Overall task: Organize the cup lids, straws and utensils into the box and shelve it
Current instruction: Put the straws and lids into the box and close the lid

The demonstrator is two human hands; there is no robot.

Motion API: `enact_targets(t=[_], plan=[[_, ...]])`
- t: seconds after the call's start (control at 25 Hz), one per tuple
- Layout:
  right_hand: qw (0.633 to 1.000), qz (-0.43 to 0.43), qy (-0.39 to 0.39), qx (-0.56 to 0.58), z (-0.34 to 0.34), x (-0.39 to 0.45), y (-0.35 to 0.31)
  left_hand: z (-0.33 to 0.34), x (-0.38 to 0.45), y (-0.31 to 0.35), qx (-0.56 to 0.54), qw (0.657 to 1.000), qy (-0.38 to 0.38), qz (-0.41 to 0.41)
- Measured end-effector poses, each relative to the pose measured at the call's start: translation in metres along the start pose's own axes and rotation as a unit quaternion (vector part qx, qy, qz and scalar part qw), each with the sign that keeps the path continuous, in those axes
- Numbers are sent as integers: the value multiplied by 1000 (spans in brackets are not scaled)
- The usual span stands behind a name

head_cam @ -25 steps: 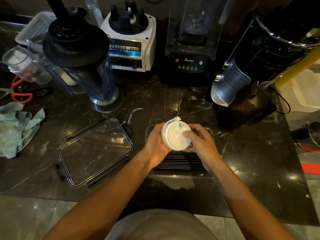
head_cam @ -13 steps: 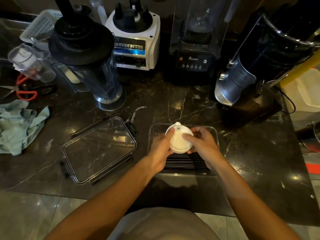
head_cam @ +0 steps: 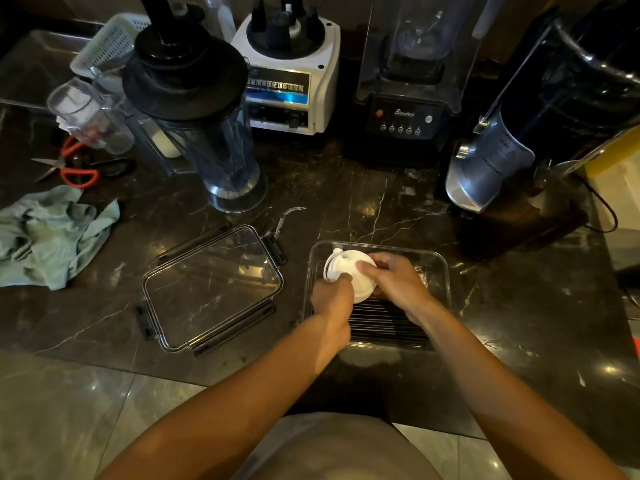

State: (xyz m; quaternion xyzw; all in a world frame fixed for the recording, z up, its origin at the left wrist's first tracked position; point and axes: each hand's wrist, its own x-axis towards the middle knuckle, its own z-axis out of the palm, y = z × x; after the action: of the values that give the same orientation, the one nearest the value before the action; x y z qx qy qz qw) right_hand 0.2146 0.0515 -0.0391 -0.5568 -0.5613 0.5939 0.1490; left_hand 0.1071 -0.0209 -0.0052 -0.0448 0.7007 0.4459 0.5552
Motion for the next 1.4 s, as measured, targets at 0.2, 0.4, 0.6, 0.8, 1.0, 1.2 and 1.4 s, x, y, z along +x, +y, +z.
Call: enact_targets(t=[0.2, 0.4, 0.6, 0.8, 1.0, 1.2, 1.4], plan=[[998, -29, 15, -59, 12, 8, 5, 2, -3, 3, -36, 998, 23, -35], [995, -28, 50, -76, 22, 13, 12, 3, -1, 1, -58, 997, 35, -46], [991, -43, 70, -108, 26, 10, 15, 2, -6, 4, -64, 996, 42, -36], [973, -87, 74, -202, 6, -8, 11, -9, -16, 7, -21, 1000, 9, 0], [898, -36, -76, -431, -43, -41, 15, -25, -17, -6, 228, 958, -94, 146], [838, 2, -116, -533, -44, -47, 10, -19, 4, 3, 681, 647, -195, 283], [808, 15, -132, -574, -38, -48, 9, -8, 22, -5, 767, 513, -203, 327]])
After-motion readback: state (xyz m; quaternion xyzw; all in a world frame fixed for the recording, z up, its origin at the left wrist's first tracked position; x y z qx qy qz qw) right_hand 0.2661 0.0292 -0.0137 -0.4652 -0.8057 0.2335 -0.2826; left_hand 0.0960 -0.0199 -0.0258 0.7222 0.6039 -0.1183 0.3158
